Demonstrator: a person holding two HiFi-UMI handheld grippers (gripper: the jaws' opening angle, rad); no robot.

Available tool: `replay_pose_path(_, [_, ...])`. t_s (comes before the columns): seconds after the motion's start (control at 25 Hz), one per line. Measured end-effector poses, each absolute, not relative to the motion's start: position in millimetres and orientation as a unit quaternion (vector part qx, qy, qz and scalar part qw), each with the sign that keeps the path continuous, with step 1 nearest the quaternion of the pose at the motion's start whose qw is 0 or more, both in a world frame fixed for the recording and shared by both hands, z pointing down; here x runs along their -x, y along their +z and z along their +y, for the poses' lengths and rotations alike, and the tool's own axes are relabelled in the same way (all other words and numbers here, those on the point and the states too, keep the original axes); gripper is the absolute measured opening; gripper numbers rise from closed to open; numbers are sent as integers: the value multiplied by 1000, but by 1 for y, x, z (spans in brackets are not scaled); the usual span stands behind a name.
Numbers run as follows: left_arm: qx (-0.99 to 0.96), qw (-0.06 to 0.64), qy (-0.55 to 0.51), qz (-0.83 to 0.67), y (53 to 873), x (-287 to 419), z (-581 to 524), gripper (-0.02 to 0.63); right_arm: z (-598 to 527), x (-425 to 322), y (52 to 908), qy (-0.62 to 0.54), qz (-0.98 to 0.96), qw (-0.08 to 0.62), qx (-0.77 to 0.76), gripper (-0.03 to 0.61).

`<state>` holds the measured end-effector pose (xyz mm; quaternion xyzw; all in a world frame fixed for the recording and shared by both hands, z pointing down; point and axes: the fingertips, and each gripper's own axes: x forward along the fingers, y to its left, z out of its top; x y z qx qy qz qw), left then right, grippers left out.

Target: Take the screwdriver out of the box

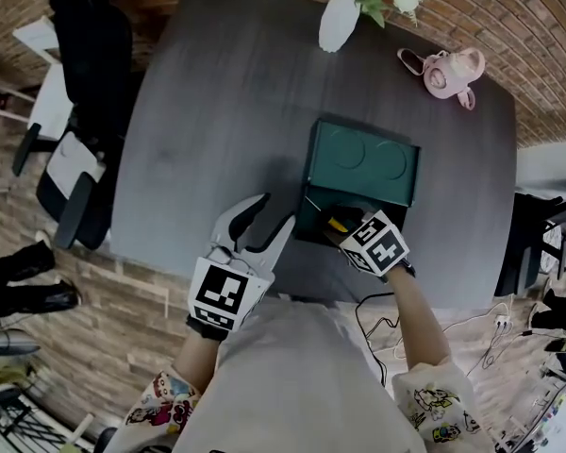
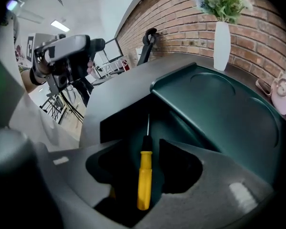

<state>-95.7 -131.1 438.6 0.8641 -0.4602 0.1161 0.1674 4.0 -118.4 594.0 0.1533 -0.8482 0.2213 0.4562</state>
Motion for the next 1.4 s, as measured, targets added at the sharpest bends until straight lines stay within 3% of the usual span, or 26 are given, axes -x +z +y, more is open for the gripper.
replay_pose_path(0.44, [-857, 176, 118, -470, 446, 102, -134, 175, -115, -6, 610, 174, -835, 505, -130, 199])
replay_pose_path(0.84, [-853, 177, 117, -476, 447, 106, -139, 175, -118, -7, 612, 104, -824, 542, -129, 153])
replay_pose_path(1.4, [-851, 180, 117, -479, 449, 107, -140, 172, -118, -7, 614, 84, -820, 549, -134, 153])
